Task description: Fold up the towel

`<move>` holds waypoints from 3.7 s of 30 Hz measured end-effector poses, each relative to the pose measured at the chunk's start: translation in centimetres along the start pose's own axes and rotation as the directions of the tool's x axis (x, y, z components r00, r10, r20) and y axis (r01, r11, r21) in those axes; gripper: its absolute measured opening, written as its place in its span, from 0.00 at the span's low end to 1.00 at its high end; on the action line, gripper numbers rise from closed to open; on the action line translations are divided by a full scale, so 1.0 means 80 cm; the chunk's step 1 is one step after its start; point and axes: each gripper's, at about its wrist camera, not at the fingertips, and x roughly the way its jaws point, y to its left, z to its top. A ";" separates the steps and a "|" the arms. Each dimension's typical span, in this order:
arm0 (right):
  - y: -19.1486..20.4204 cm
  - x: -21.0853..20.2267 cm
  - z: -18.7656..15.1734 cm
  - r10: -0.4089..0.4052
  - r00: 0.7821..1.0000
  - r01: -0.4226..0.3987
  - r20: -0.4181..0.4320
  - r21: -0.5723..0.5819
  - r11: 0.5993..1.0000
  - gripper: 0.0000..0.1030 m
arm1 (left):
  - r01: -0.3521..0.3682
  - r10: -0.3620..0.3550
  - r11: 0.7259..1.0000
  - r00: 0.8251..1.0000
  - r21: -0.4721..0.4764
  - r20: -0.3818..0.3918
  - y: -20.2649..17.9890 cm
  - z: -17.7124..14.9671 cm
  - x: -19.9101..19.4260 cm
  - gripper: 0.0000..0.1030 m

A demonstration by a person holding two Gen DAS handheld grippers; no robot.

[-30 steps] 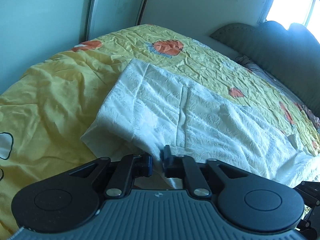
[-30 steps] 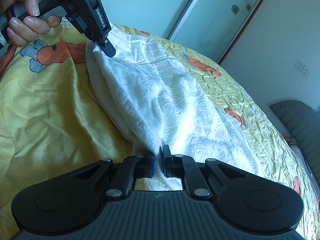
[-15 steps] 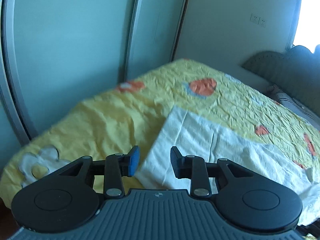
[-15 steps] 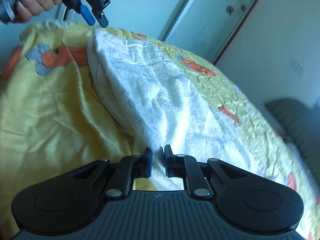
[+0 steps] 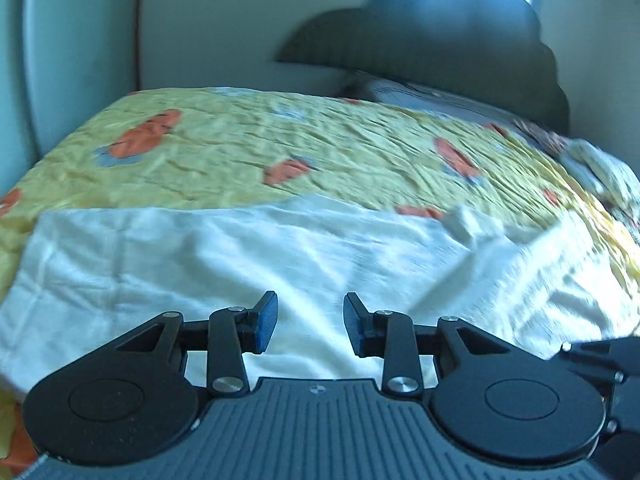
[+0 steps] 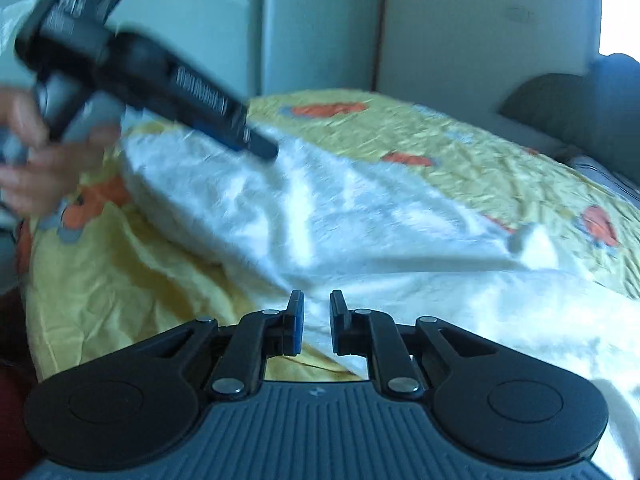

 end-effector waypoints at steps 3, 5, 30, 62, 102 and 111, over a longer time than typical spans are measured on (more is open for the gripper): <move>-0.031 0.001 -0.019 -0.092 0.994 0.099 -0.065 0.116 0.988 0.12 | 0.053 -0.052 0.998 0.998 0.029 -0.028 -0.026 -0.003 0.012 0.39; -0.044 0.000 -0.035 -0.099 0.989 0.116 -0.107 0.168 0.979 0.12 | 0.084 -0.082 0.995 0.996 0.052 -0.036 -0.041 -0.005 0.015 0.39; -0.260 -0.107 -0.070 -0.312 0.950 0.219 0.013 0.686 0.694 0.59 | 0.301 -0.296 0.922 0.953 0.244 -0.061 -0.131 -0.014 0.025 0.46; -0.492 -0.038 -0.042 -0.241 0.967 0.018 0.082 0.923 0.384 0.79 | 0.335 -0.302 0.892 0.941 0.302 -0.152 -0.192 -0.020 0.130 0.52; -0.505 -0.006 -0.072 -0.364 0.931 0.163 -0.029 0.925 0.343 0.19 | 0.297 -0.279 0.885 0.955 0.357 -0.103 -0.207 -0.027 0.132 0.67; -0.462 -0.106 -0.077 -0.466 0.877 0.079 0.114 0.924 0.374 0.05 | 0.231 -0.250 0.851 0.968 0.471 -0.022 -0.227 -0.035 0.127 0.10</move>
